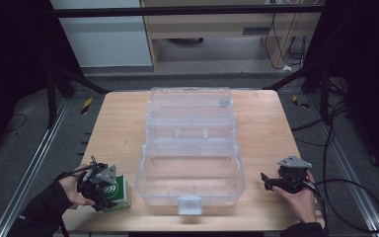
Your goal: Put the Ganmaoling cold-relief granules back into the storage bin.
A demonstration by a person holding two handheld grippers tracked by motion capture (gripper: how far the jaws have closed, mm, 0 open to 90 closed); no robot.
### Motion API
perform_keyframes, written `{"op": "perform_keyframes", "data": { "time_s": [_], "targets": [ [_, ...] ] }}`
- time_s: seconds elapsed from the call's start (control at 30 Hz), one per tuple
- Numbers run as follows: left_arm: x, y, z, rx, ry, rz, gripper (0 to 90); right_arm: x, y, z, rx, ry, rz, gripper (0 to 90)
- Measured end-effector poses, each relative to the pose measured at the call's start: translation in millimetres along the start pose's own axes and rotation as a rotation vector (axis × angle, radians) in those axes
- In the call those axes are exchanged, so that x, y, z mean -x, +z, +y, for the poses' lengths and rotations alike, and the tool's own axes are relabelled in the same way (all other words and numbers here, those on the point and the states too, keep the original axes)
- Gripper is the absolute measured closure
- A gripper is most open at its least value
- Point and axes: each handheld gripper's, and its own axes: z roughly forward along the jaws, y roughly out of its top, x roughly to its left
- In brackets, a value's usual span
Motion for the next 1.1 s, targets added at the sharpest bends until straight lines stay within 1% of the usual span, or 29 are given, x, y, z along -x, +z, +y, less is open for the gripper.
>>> {"op": "perform_keyframes", "data": {
  "time_s": [0.1, 0.27, 0.47, 0.57, 0.63, 0.73, 0.9, 1.0, 1.1],
  "targets": [
    [0.9, -7.5, 2.3, 0.019, -0.007, 0.008, 15.0, -0.2, 0.5, -0.1, 0.001, -0.003, 0.0, 1.5],
    [1.4, -22.6, 8.3, 0.034, -0.004, 0.029, 15.0, 0.1, 0.1, -0.1, 0.0, -0.003, 0.003, 1.5],
    [1.2, -38.5, 18.6, 0.047, -0.007, 0.046, 15.0, -0.4, -0.9, -0.2, 0.005, 0.007, 0.012, 2.0],
    [1.2, -46.8, 23.2, 0.061, -0.008, 0.057, 15.0, -1.2, -0.7, -0.5, 0.003, 0.0, 0.014, 2.1],
    [1.1, -52.4, 25.2, 0.07, -0.013, 0.064, 15.0, -1.0, -1.0, -0.6, 0.003, 0.004, 0.013, 2.1],
    [1.0, -61.6, 28.0, 0.07, -0.015, 0.081, 15.0, -0.7, -1.6, -0.6, 0.01, 0.004, 0.014, 2.3],
    [1.9, -76.0, 31.8, 0.091, -0.027, 0.087, 15.0, -1.4, -1.1, -0.7, 0.003, 0.003, 0.015, 2.3],
    [2.7, -84.8, 34.8, 0.099, -0.025, 0.106, 15.0, -1.6, -1.2, -0.9, 0.004, 0.001, 0.014, 2.3],
    [3.1, -92.7, 38.1, 0.111, -0.028, 0.113, 15.0, -1.6, -2.0, -0.9, 0.011, 0.006, 0.013, 2.3]
  ]
}}
